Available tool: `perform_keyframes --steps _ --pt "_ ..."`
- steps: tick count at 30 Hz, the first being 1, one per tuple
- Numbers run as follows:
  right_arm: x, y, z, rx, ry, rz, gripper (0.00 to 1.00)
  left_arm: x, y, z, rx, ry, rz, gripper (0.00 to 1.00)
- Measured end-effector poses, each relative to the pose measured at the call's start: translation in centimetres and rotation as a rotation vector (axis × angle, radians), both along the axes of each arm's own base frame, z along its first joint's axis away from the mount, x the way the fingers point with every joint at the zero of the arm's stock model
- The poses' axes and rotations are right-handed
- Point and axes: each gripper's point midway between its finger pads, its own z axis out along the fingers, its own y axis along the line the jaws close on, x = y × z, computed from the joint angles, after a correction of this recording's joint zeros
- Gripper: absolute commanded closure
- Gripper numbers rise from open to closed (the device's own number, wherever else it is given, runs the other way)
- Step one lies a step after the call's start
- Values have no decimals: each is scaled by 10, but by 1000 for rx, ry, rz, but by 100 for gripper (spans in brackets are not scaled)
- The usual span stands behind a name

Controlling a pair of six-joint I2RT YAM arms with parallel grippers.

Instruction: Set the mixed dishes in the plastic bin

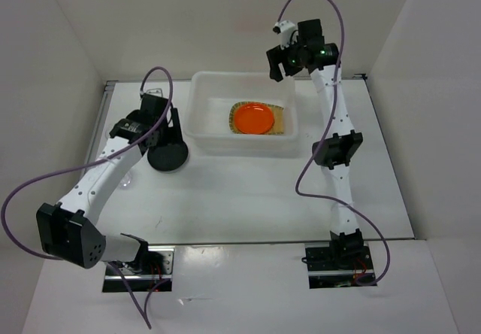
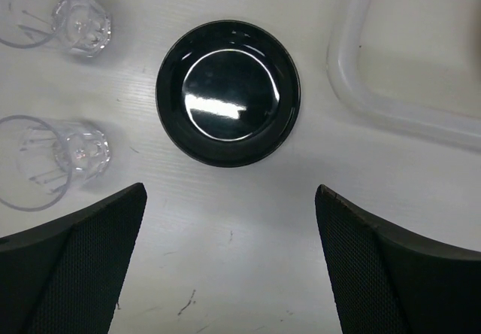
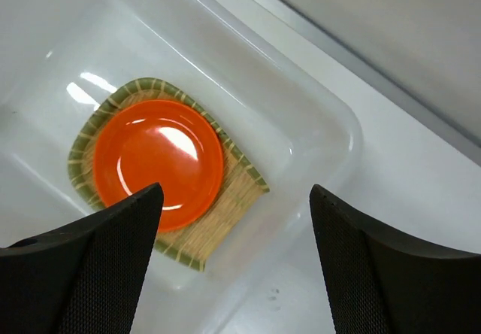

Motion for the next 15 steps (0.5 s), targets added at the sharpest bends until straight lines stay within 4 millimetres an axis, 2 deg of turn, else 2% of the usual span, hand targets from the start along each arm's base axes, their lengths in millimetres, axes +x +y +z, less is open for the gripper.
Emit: perform_keyframes --steps 3,6,9,10,11,15 --pt "-24 -11 50 -5 -45 -8 16 9 0 -3 -79 -3 8 1" --pt "-59 -20 95 -16 -77 4 15 23 -11 -8 -187 -7 -16 1" --pt "-88 -27 123 -24 -100 10 15 38 -27 -21 -357 9 -74 1" --pt "-95 -28 129 -26 -104 12 15 43 -26 -28 -428 16 -87 1" --pt "-101 -30 134 -31 -108 10 15 46 -21 -35 -487 17 -84 1" --pt "-119 -38 136 -51 -85 -1 15 46 25 -74 -643 69 44 1"
